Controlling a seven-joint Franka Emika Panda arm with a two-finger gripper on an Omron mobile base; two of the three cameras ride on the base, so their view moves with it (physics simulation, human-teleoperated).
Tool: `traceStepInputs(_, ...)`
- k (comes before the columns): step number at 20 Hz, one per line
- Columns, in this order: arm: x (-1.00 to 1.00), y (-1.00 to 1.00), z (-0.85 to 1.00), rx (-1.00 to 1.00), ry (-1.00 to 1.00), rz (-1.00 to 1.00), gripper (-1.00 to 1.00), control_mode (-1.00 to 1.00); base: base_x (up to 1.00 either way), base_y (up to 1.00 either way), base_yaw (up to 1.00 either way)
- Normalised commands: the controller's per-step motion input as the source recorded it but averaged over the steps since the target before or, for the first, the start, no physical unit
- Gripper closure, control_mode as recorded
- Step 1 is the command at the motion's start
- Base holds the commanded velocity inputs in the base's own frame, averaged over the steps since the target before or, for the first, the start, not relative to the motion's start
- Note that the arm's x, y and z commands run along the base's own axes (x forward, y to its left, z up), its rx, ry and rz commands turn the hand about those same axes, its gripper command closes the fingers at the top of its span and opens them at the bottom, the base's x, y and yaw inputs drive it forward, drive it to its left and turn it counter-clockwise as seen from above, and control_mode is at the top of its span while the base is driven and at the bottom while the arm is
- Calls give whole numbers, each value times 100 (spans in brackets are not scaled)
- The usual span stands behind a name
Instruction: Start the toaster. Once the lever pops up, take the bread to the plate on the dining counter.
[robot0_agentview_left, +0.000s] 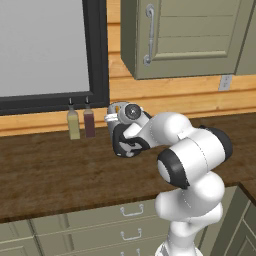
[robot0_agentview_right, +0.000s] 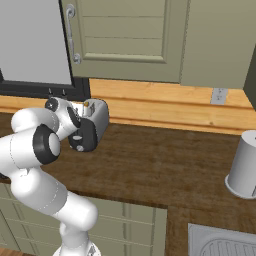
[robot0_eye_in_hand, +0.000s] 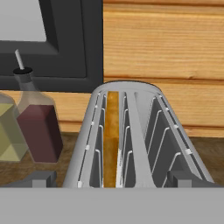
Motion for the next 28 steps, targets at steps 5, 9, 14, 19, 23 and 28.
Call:
traceStepInputs(5, 0, 0, 0, 0, 0, 0, -100, -100, 0, 0, 0)
traceStepInputs(9, 0, 0, 0, 0, 0, 0, -100, -100, 0, 0, 0)
traceStepInputs(14, 0, 0, 0, 0, 0, 0, -100, -100, 0, 0, 0)
traceStepInputs(19, 0, 0, 0, 0, 0, 0, -100, -100, 0, 0, 0)
traceStepInputs(23, 0, 0, 0, 0, 0, 0, -100, -100, 0, 0, 0)
traceStepInputs(28, 0, 0, 0, 0, 0, 0, -100, -100, 0, 0, 0)
